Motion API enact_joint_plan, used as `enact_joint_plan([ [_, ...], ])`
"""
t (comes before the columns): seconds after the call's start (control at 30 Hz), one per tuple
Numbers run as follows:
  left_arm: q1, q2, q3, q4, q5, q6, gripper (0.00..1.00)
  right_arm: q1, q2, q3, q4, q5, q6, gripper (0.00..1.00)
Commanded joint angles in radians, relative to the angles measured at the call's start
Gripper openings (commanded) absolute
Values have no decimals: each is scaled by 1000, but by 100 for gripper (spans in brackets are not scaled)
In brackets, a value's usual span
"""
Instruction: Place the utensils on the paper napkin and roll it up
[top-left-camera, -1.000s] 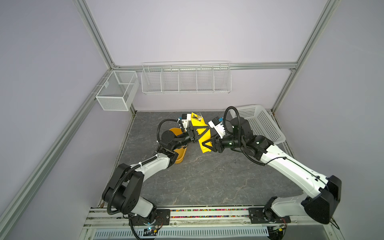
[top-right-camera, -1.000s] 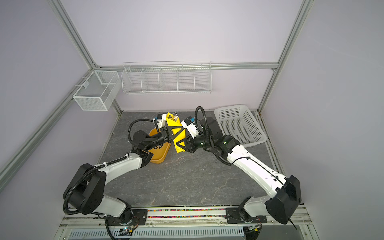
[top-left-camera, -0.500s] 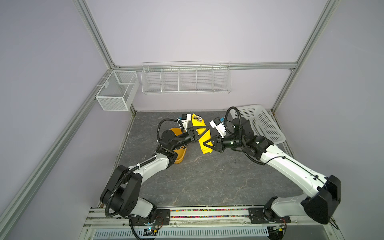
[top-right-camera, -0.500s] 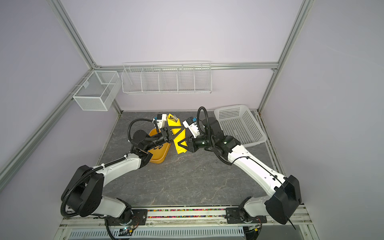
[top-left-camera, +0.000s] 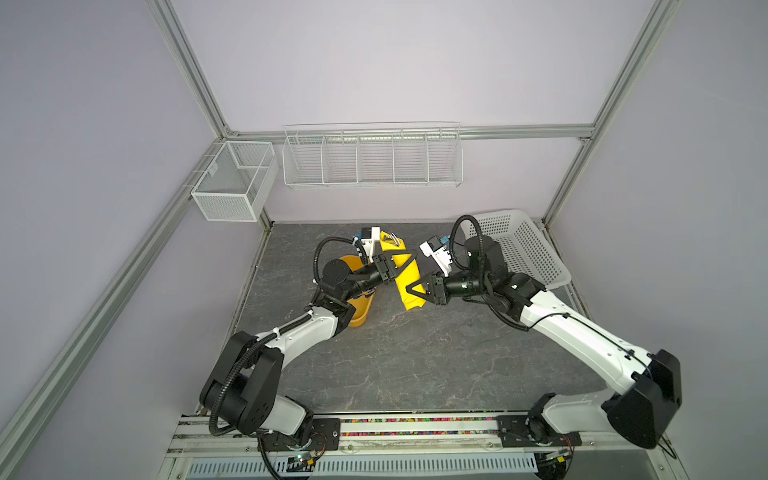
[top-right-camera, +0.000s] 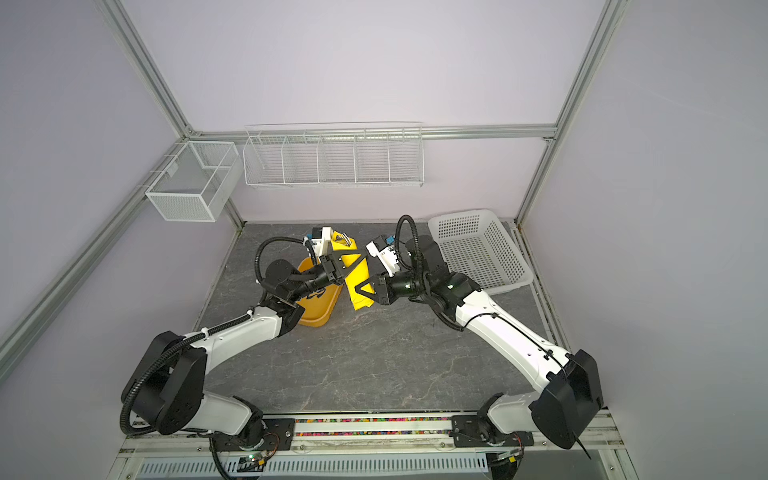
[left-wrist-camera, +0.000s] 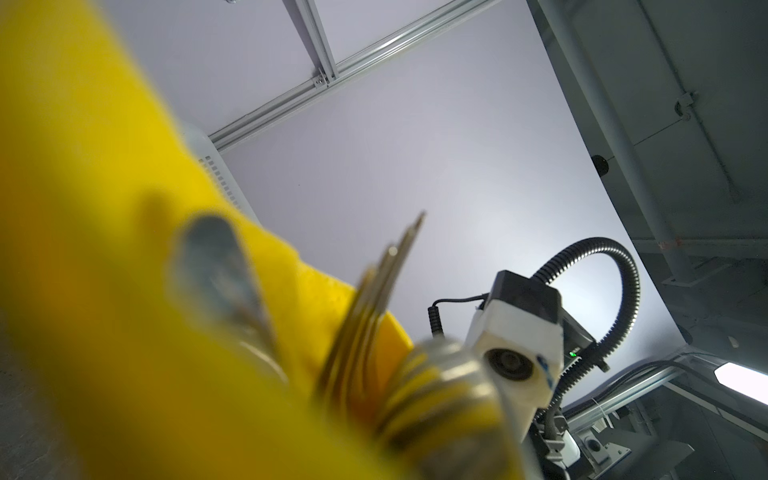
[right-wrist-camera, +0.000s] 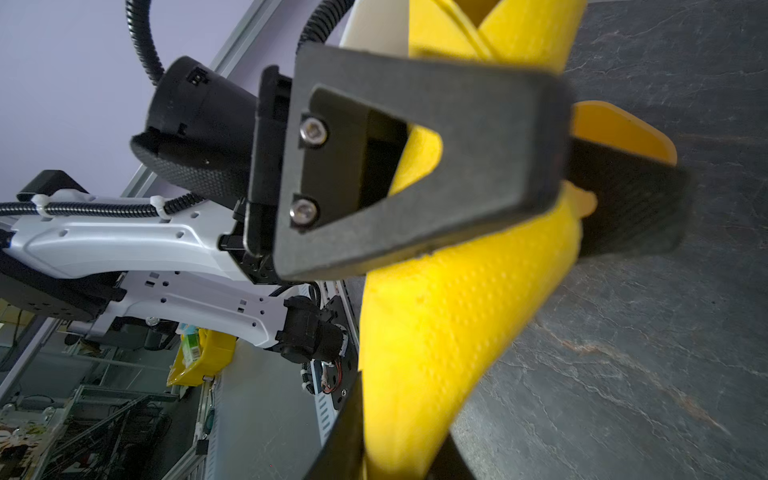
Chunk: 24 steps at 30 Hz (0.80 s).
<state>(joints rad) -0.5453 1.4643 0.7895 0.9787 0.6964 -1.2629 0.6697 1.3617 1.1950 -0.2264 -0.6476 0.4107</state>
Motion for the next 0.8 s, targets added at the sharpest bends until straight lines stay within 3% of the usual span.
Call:
enact_joint_plan([
  [0.0,1,-12,22,30,15,-2,46,-9,-28,-15,90,-45,21,18],
  [0.17,1,-7,22,48,23,-15,46,-14,-24,-24,111,-48,40,16],
  [0.77,1,-11,23,49,11,-14,15,-23,-29,-44,93,-32,60,18],
])
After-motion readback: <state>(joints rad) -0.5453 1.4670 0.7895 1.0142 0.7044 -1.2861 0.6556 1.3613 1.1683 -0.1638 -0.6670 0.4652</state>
